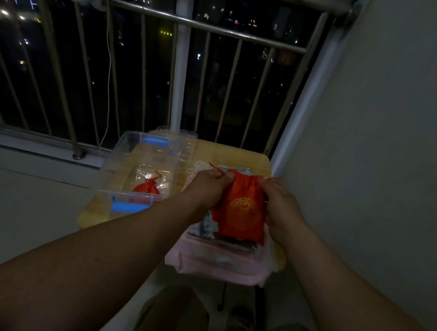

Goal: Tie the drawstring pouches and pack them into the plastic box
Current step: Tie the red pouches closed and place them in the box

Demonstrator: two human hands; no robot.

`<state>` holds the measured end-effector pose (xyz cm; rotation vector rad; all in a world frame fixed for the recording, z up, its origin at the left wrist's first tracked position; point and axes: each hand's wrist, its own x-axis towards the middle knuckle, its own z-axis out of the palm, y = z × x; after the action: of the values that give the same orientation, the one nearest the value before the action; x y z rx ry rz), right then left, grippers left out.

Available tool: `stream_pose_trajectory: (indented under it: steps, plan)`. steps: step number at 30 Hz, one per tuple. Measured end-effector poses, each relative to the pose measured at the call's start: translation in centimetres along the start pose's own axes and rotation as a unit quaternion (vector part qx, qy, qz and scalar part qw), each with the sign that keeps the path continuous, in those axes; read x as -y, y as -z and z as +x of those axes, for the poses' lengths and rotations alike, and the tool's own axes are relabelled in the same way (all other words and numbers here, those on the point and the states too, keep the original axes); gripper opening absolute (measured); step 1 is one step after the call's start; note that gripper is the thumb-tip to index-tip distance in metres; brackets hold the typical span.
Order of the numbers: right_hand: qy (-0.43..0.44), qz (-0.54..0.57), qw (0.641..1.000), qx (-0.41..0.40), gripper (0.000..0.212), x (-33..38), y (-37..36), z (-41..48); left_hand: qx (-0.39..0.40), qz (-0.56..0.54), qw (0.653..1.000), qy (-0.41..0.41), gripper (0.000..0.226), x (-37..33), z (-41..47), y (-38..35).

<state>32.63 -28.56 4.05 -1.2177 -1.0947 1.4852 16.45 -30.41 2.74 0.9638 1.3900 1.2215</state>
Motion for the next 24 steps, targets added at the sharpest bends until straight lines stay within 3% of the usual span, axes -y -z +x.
stream_pose_trajectory:
  steps: [7, 15, 17, 20, 24]
  plan:
    - [-0.071, 0.118, 0.990, 0.007, 0.018, 0.7, -0.3, -0.1, -0.014, -0.014, 1.000, 0.016, 0.032, 0.9, 0.7, -0.2]
    - [-0.087, 0.163, 0.980, -0.069, 0.023, -1.4, 1.2, 2.7, -0.105, -0.243, 0.963, 0.056, 0.037, 1.7, 2.1, -0.8]
    - [-0.084, 0.146, 0.983, -0.075, 0.025, -1.8, 1.1, 3.1, -0.113, -0.209, 0.971, 0.037, 0.038, 1.9, 2.1, -1.1]
    - [-0.057, 0.039, 0.997, -0.046, 0.026, -2.0, 1.6, 3.1, -0.093, -0.041, 0.994, -0.030, 0.042, 2.3, 2.3, -0.6]
    - [0.039, -0.145, 0.989, 0.013, 0.019, -1.7, 2.1, 2.9, -0.013, 0.201, 0.971, -0.129, 0.041, 2.2, 2.5, -0.2]
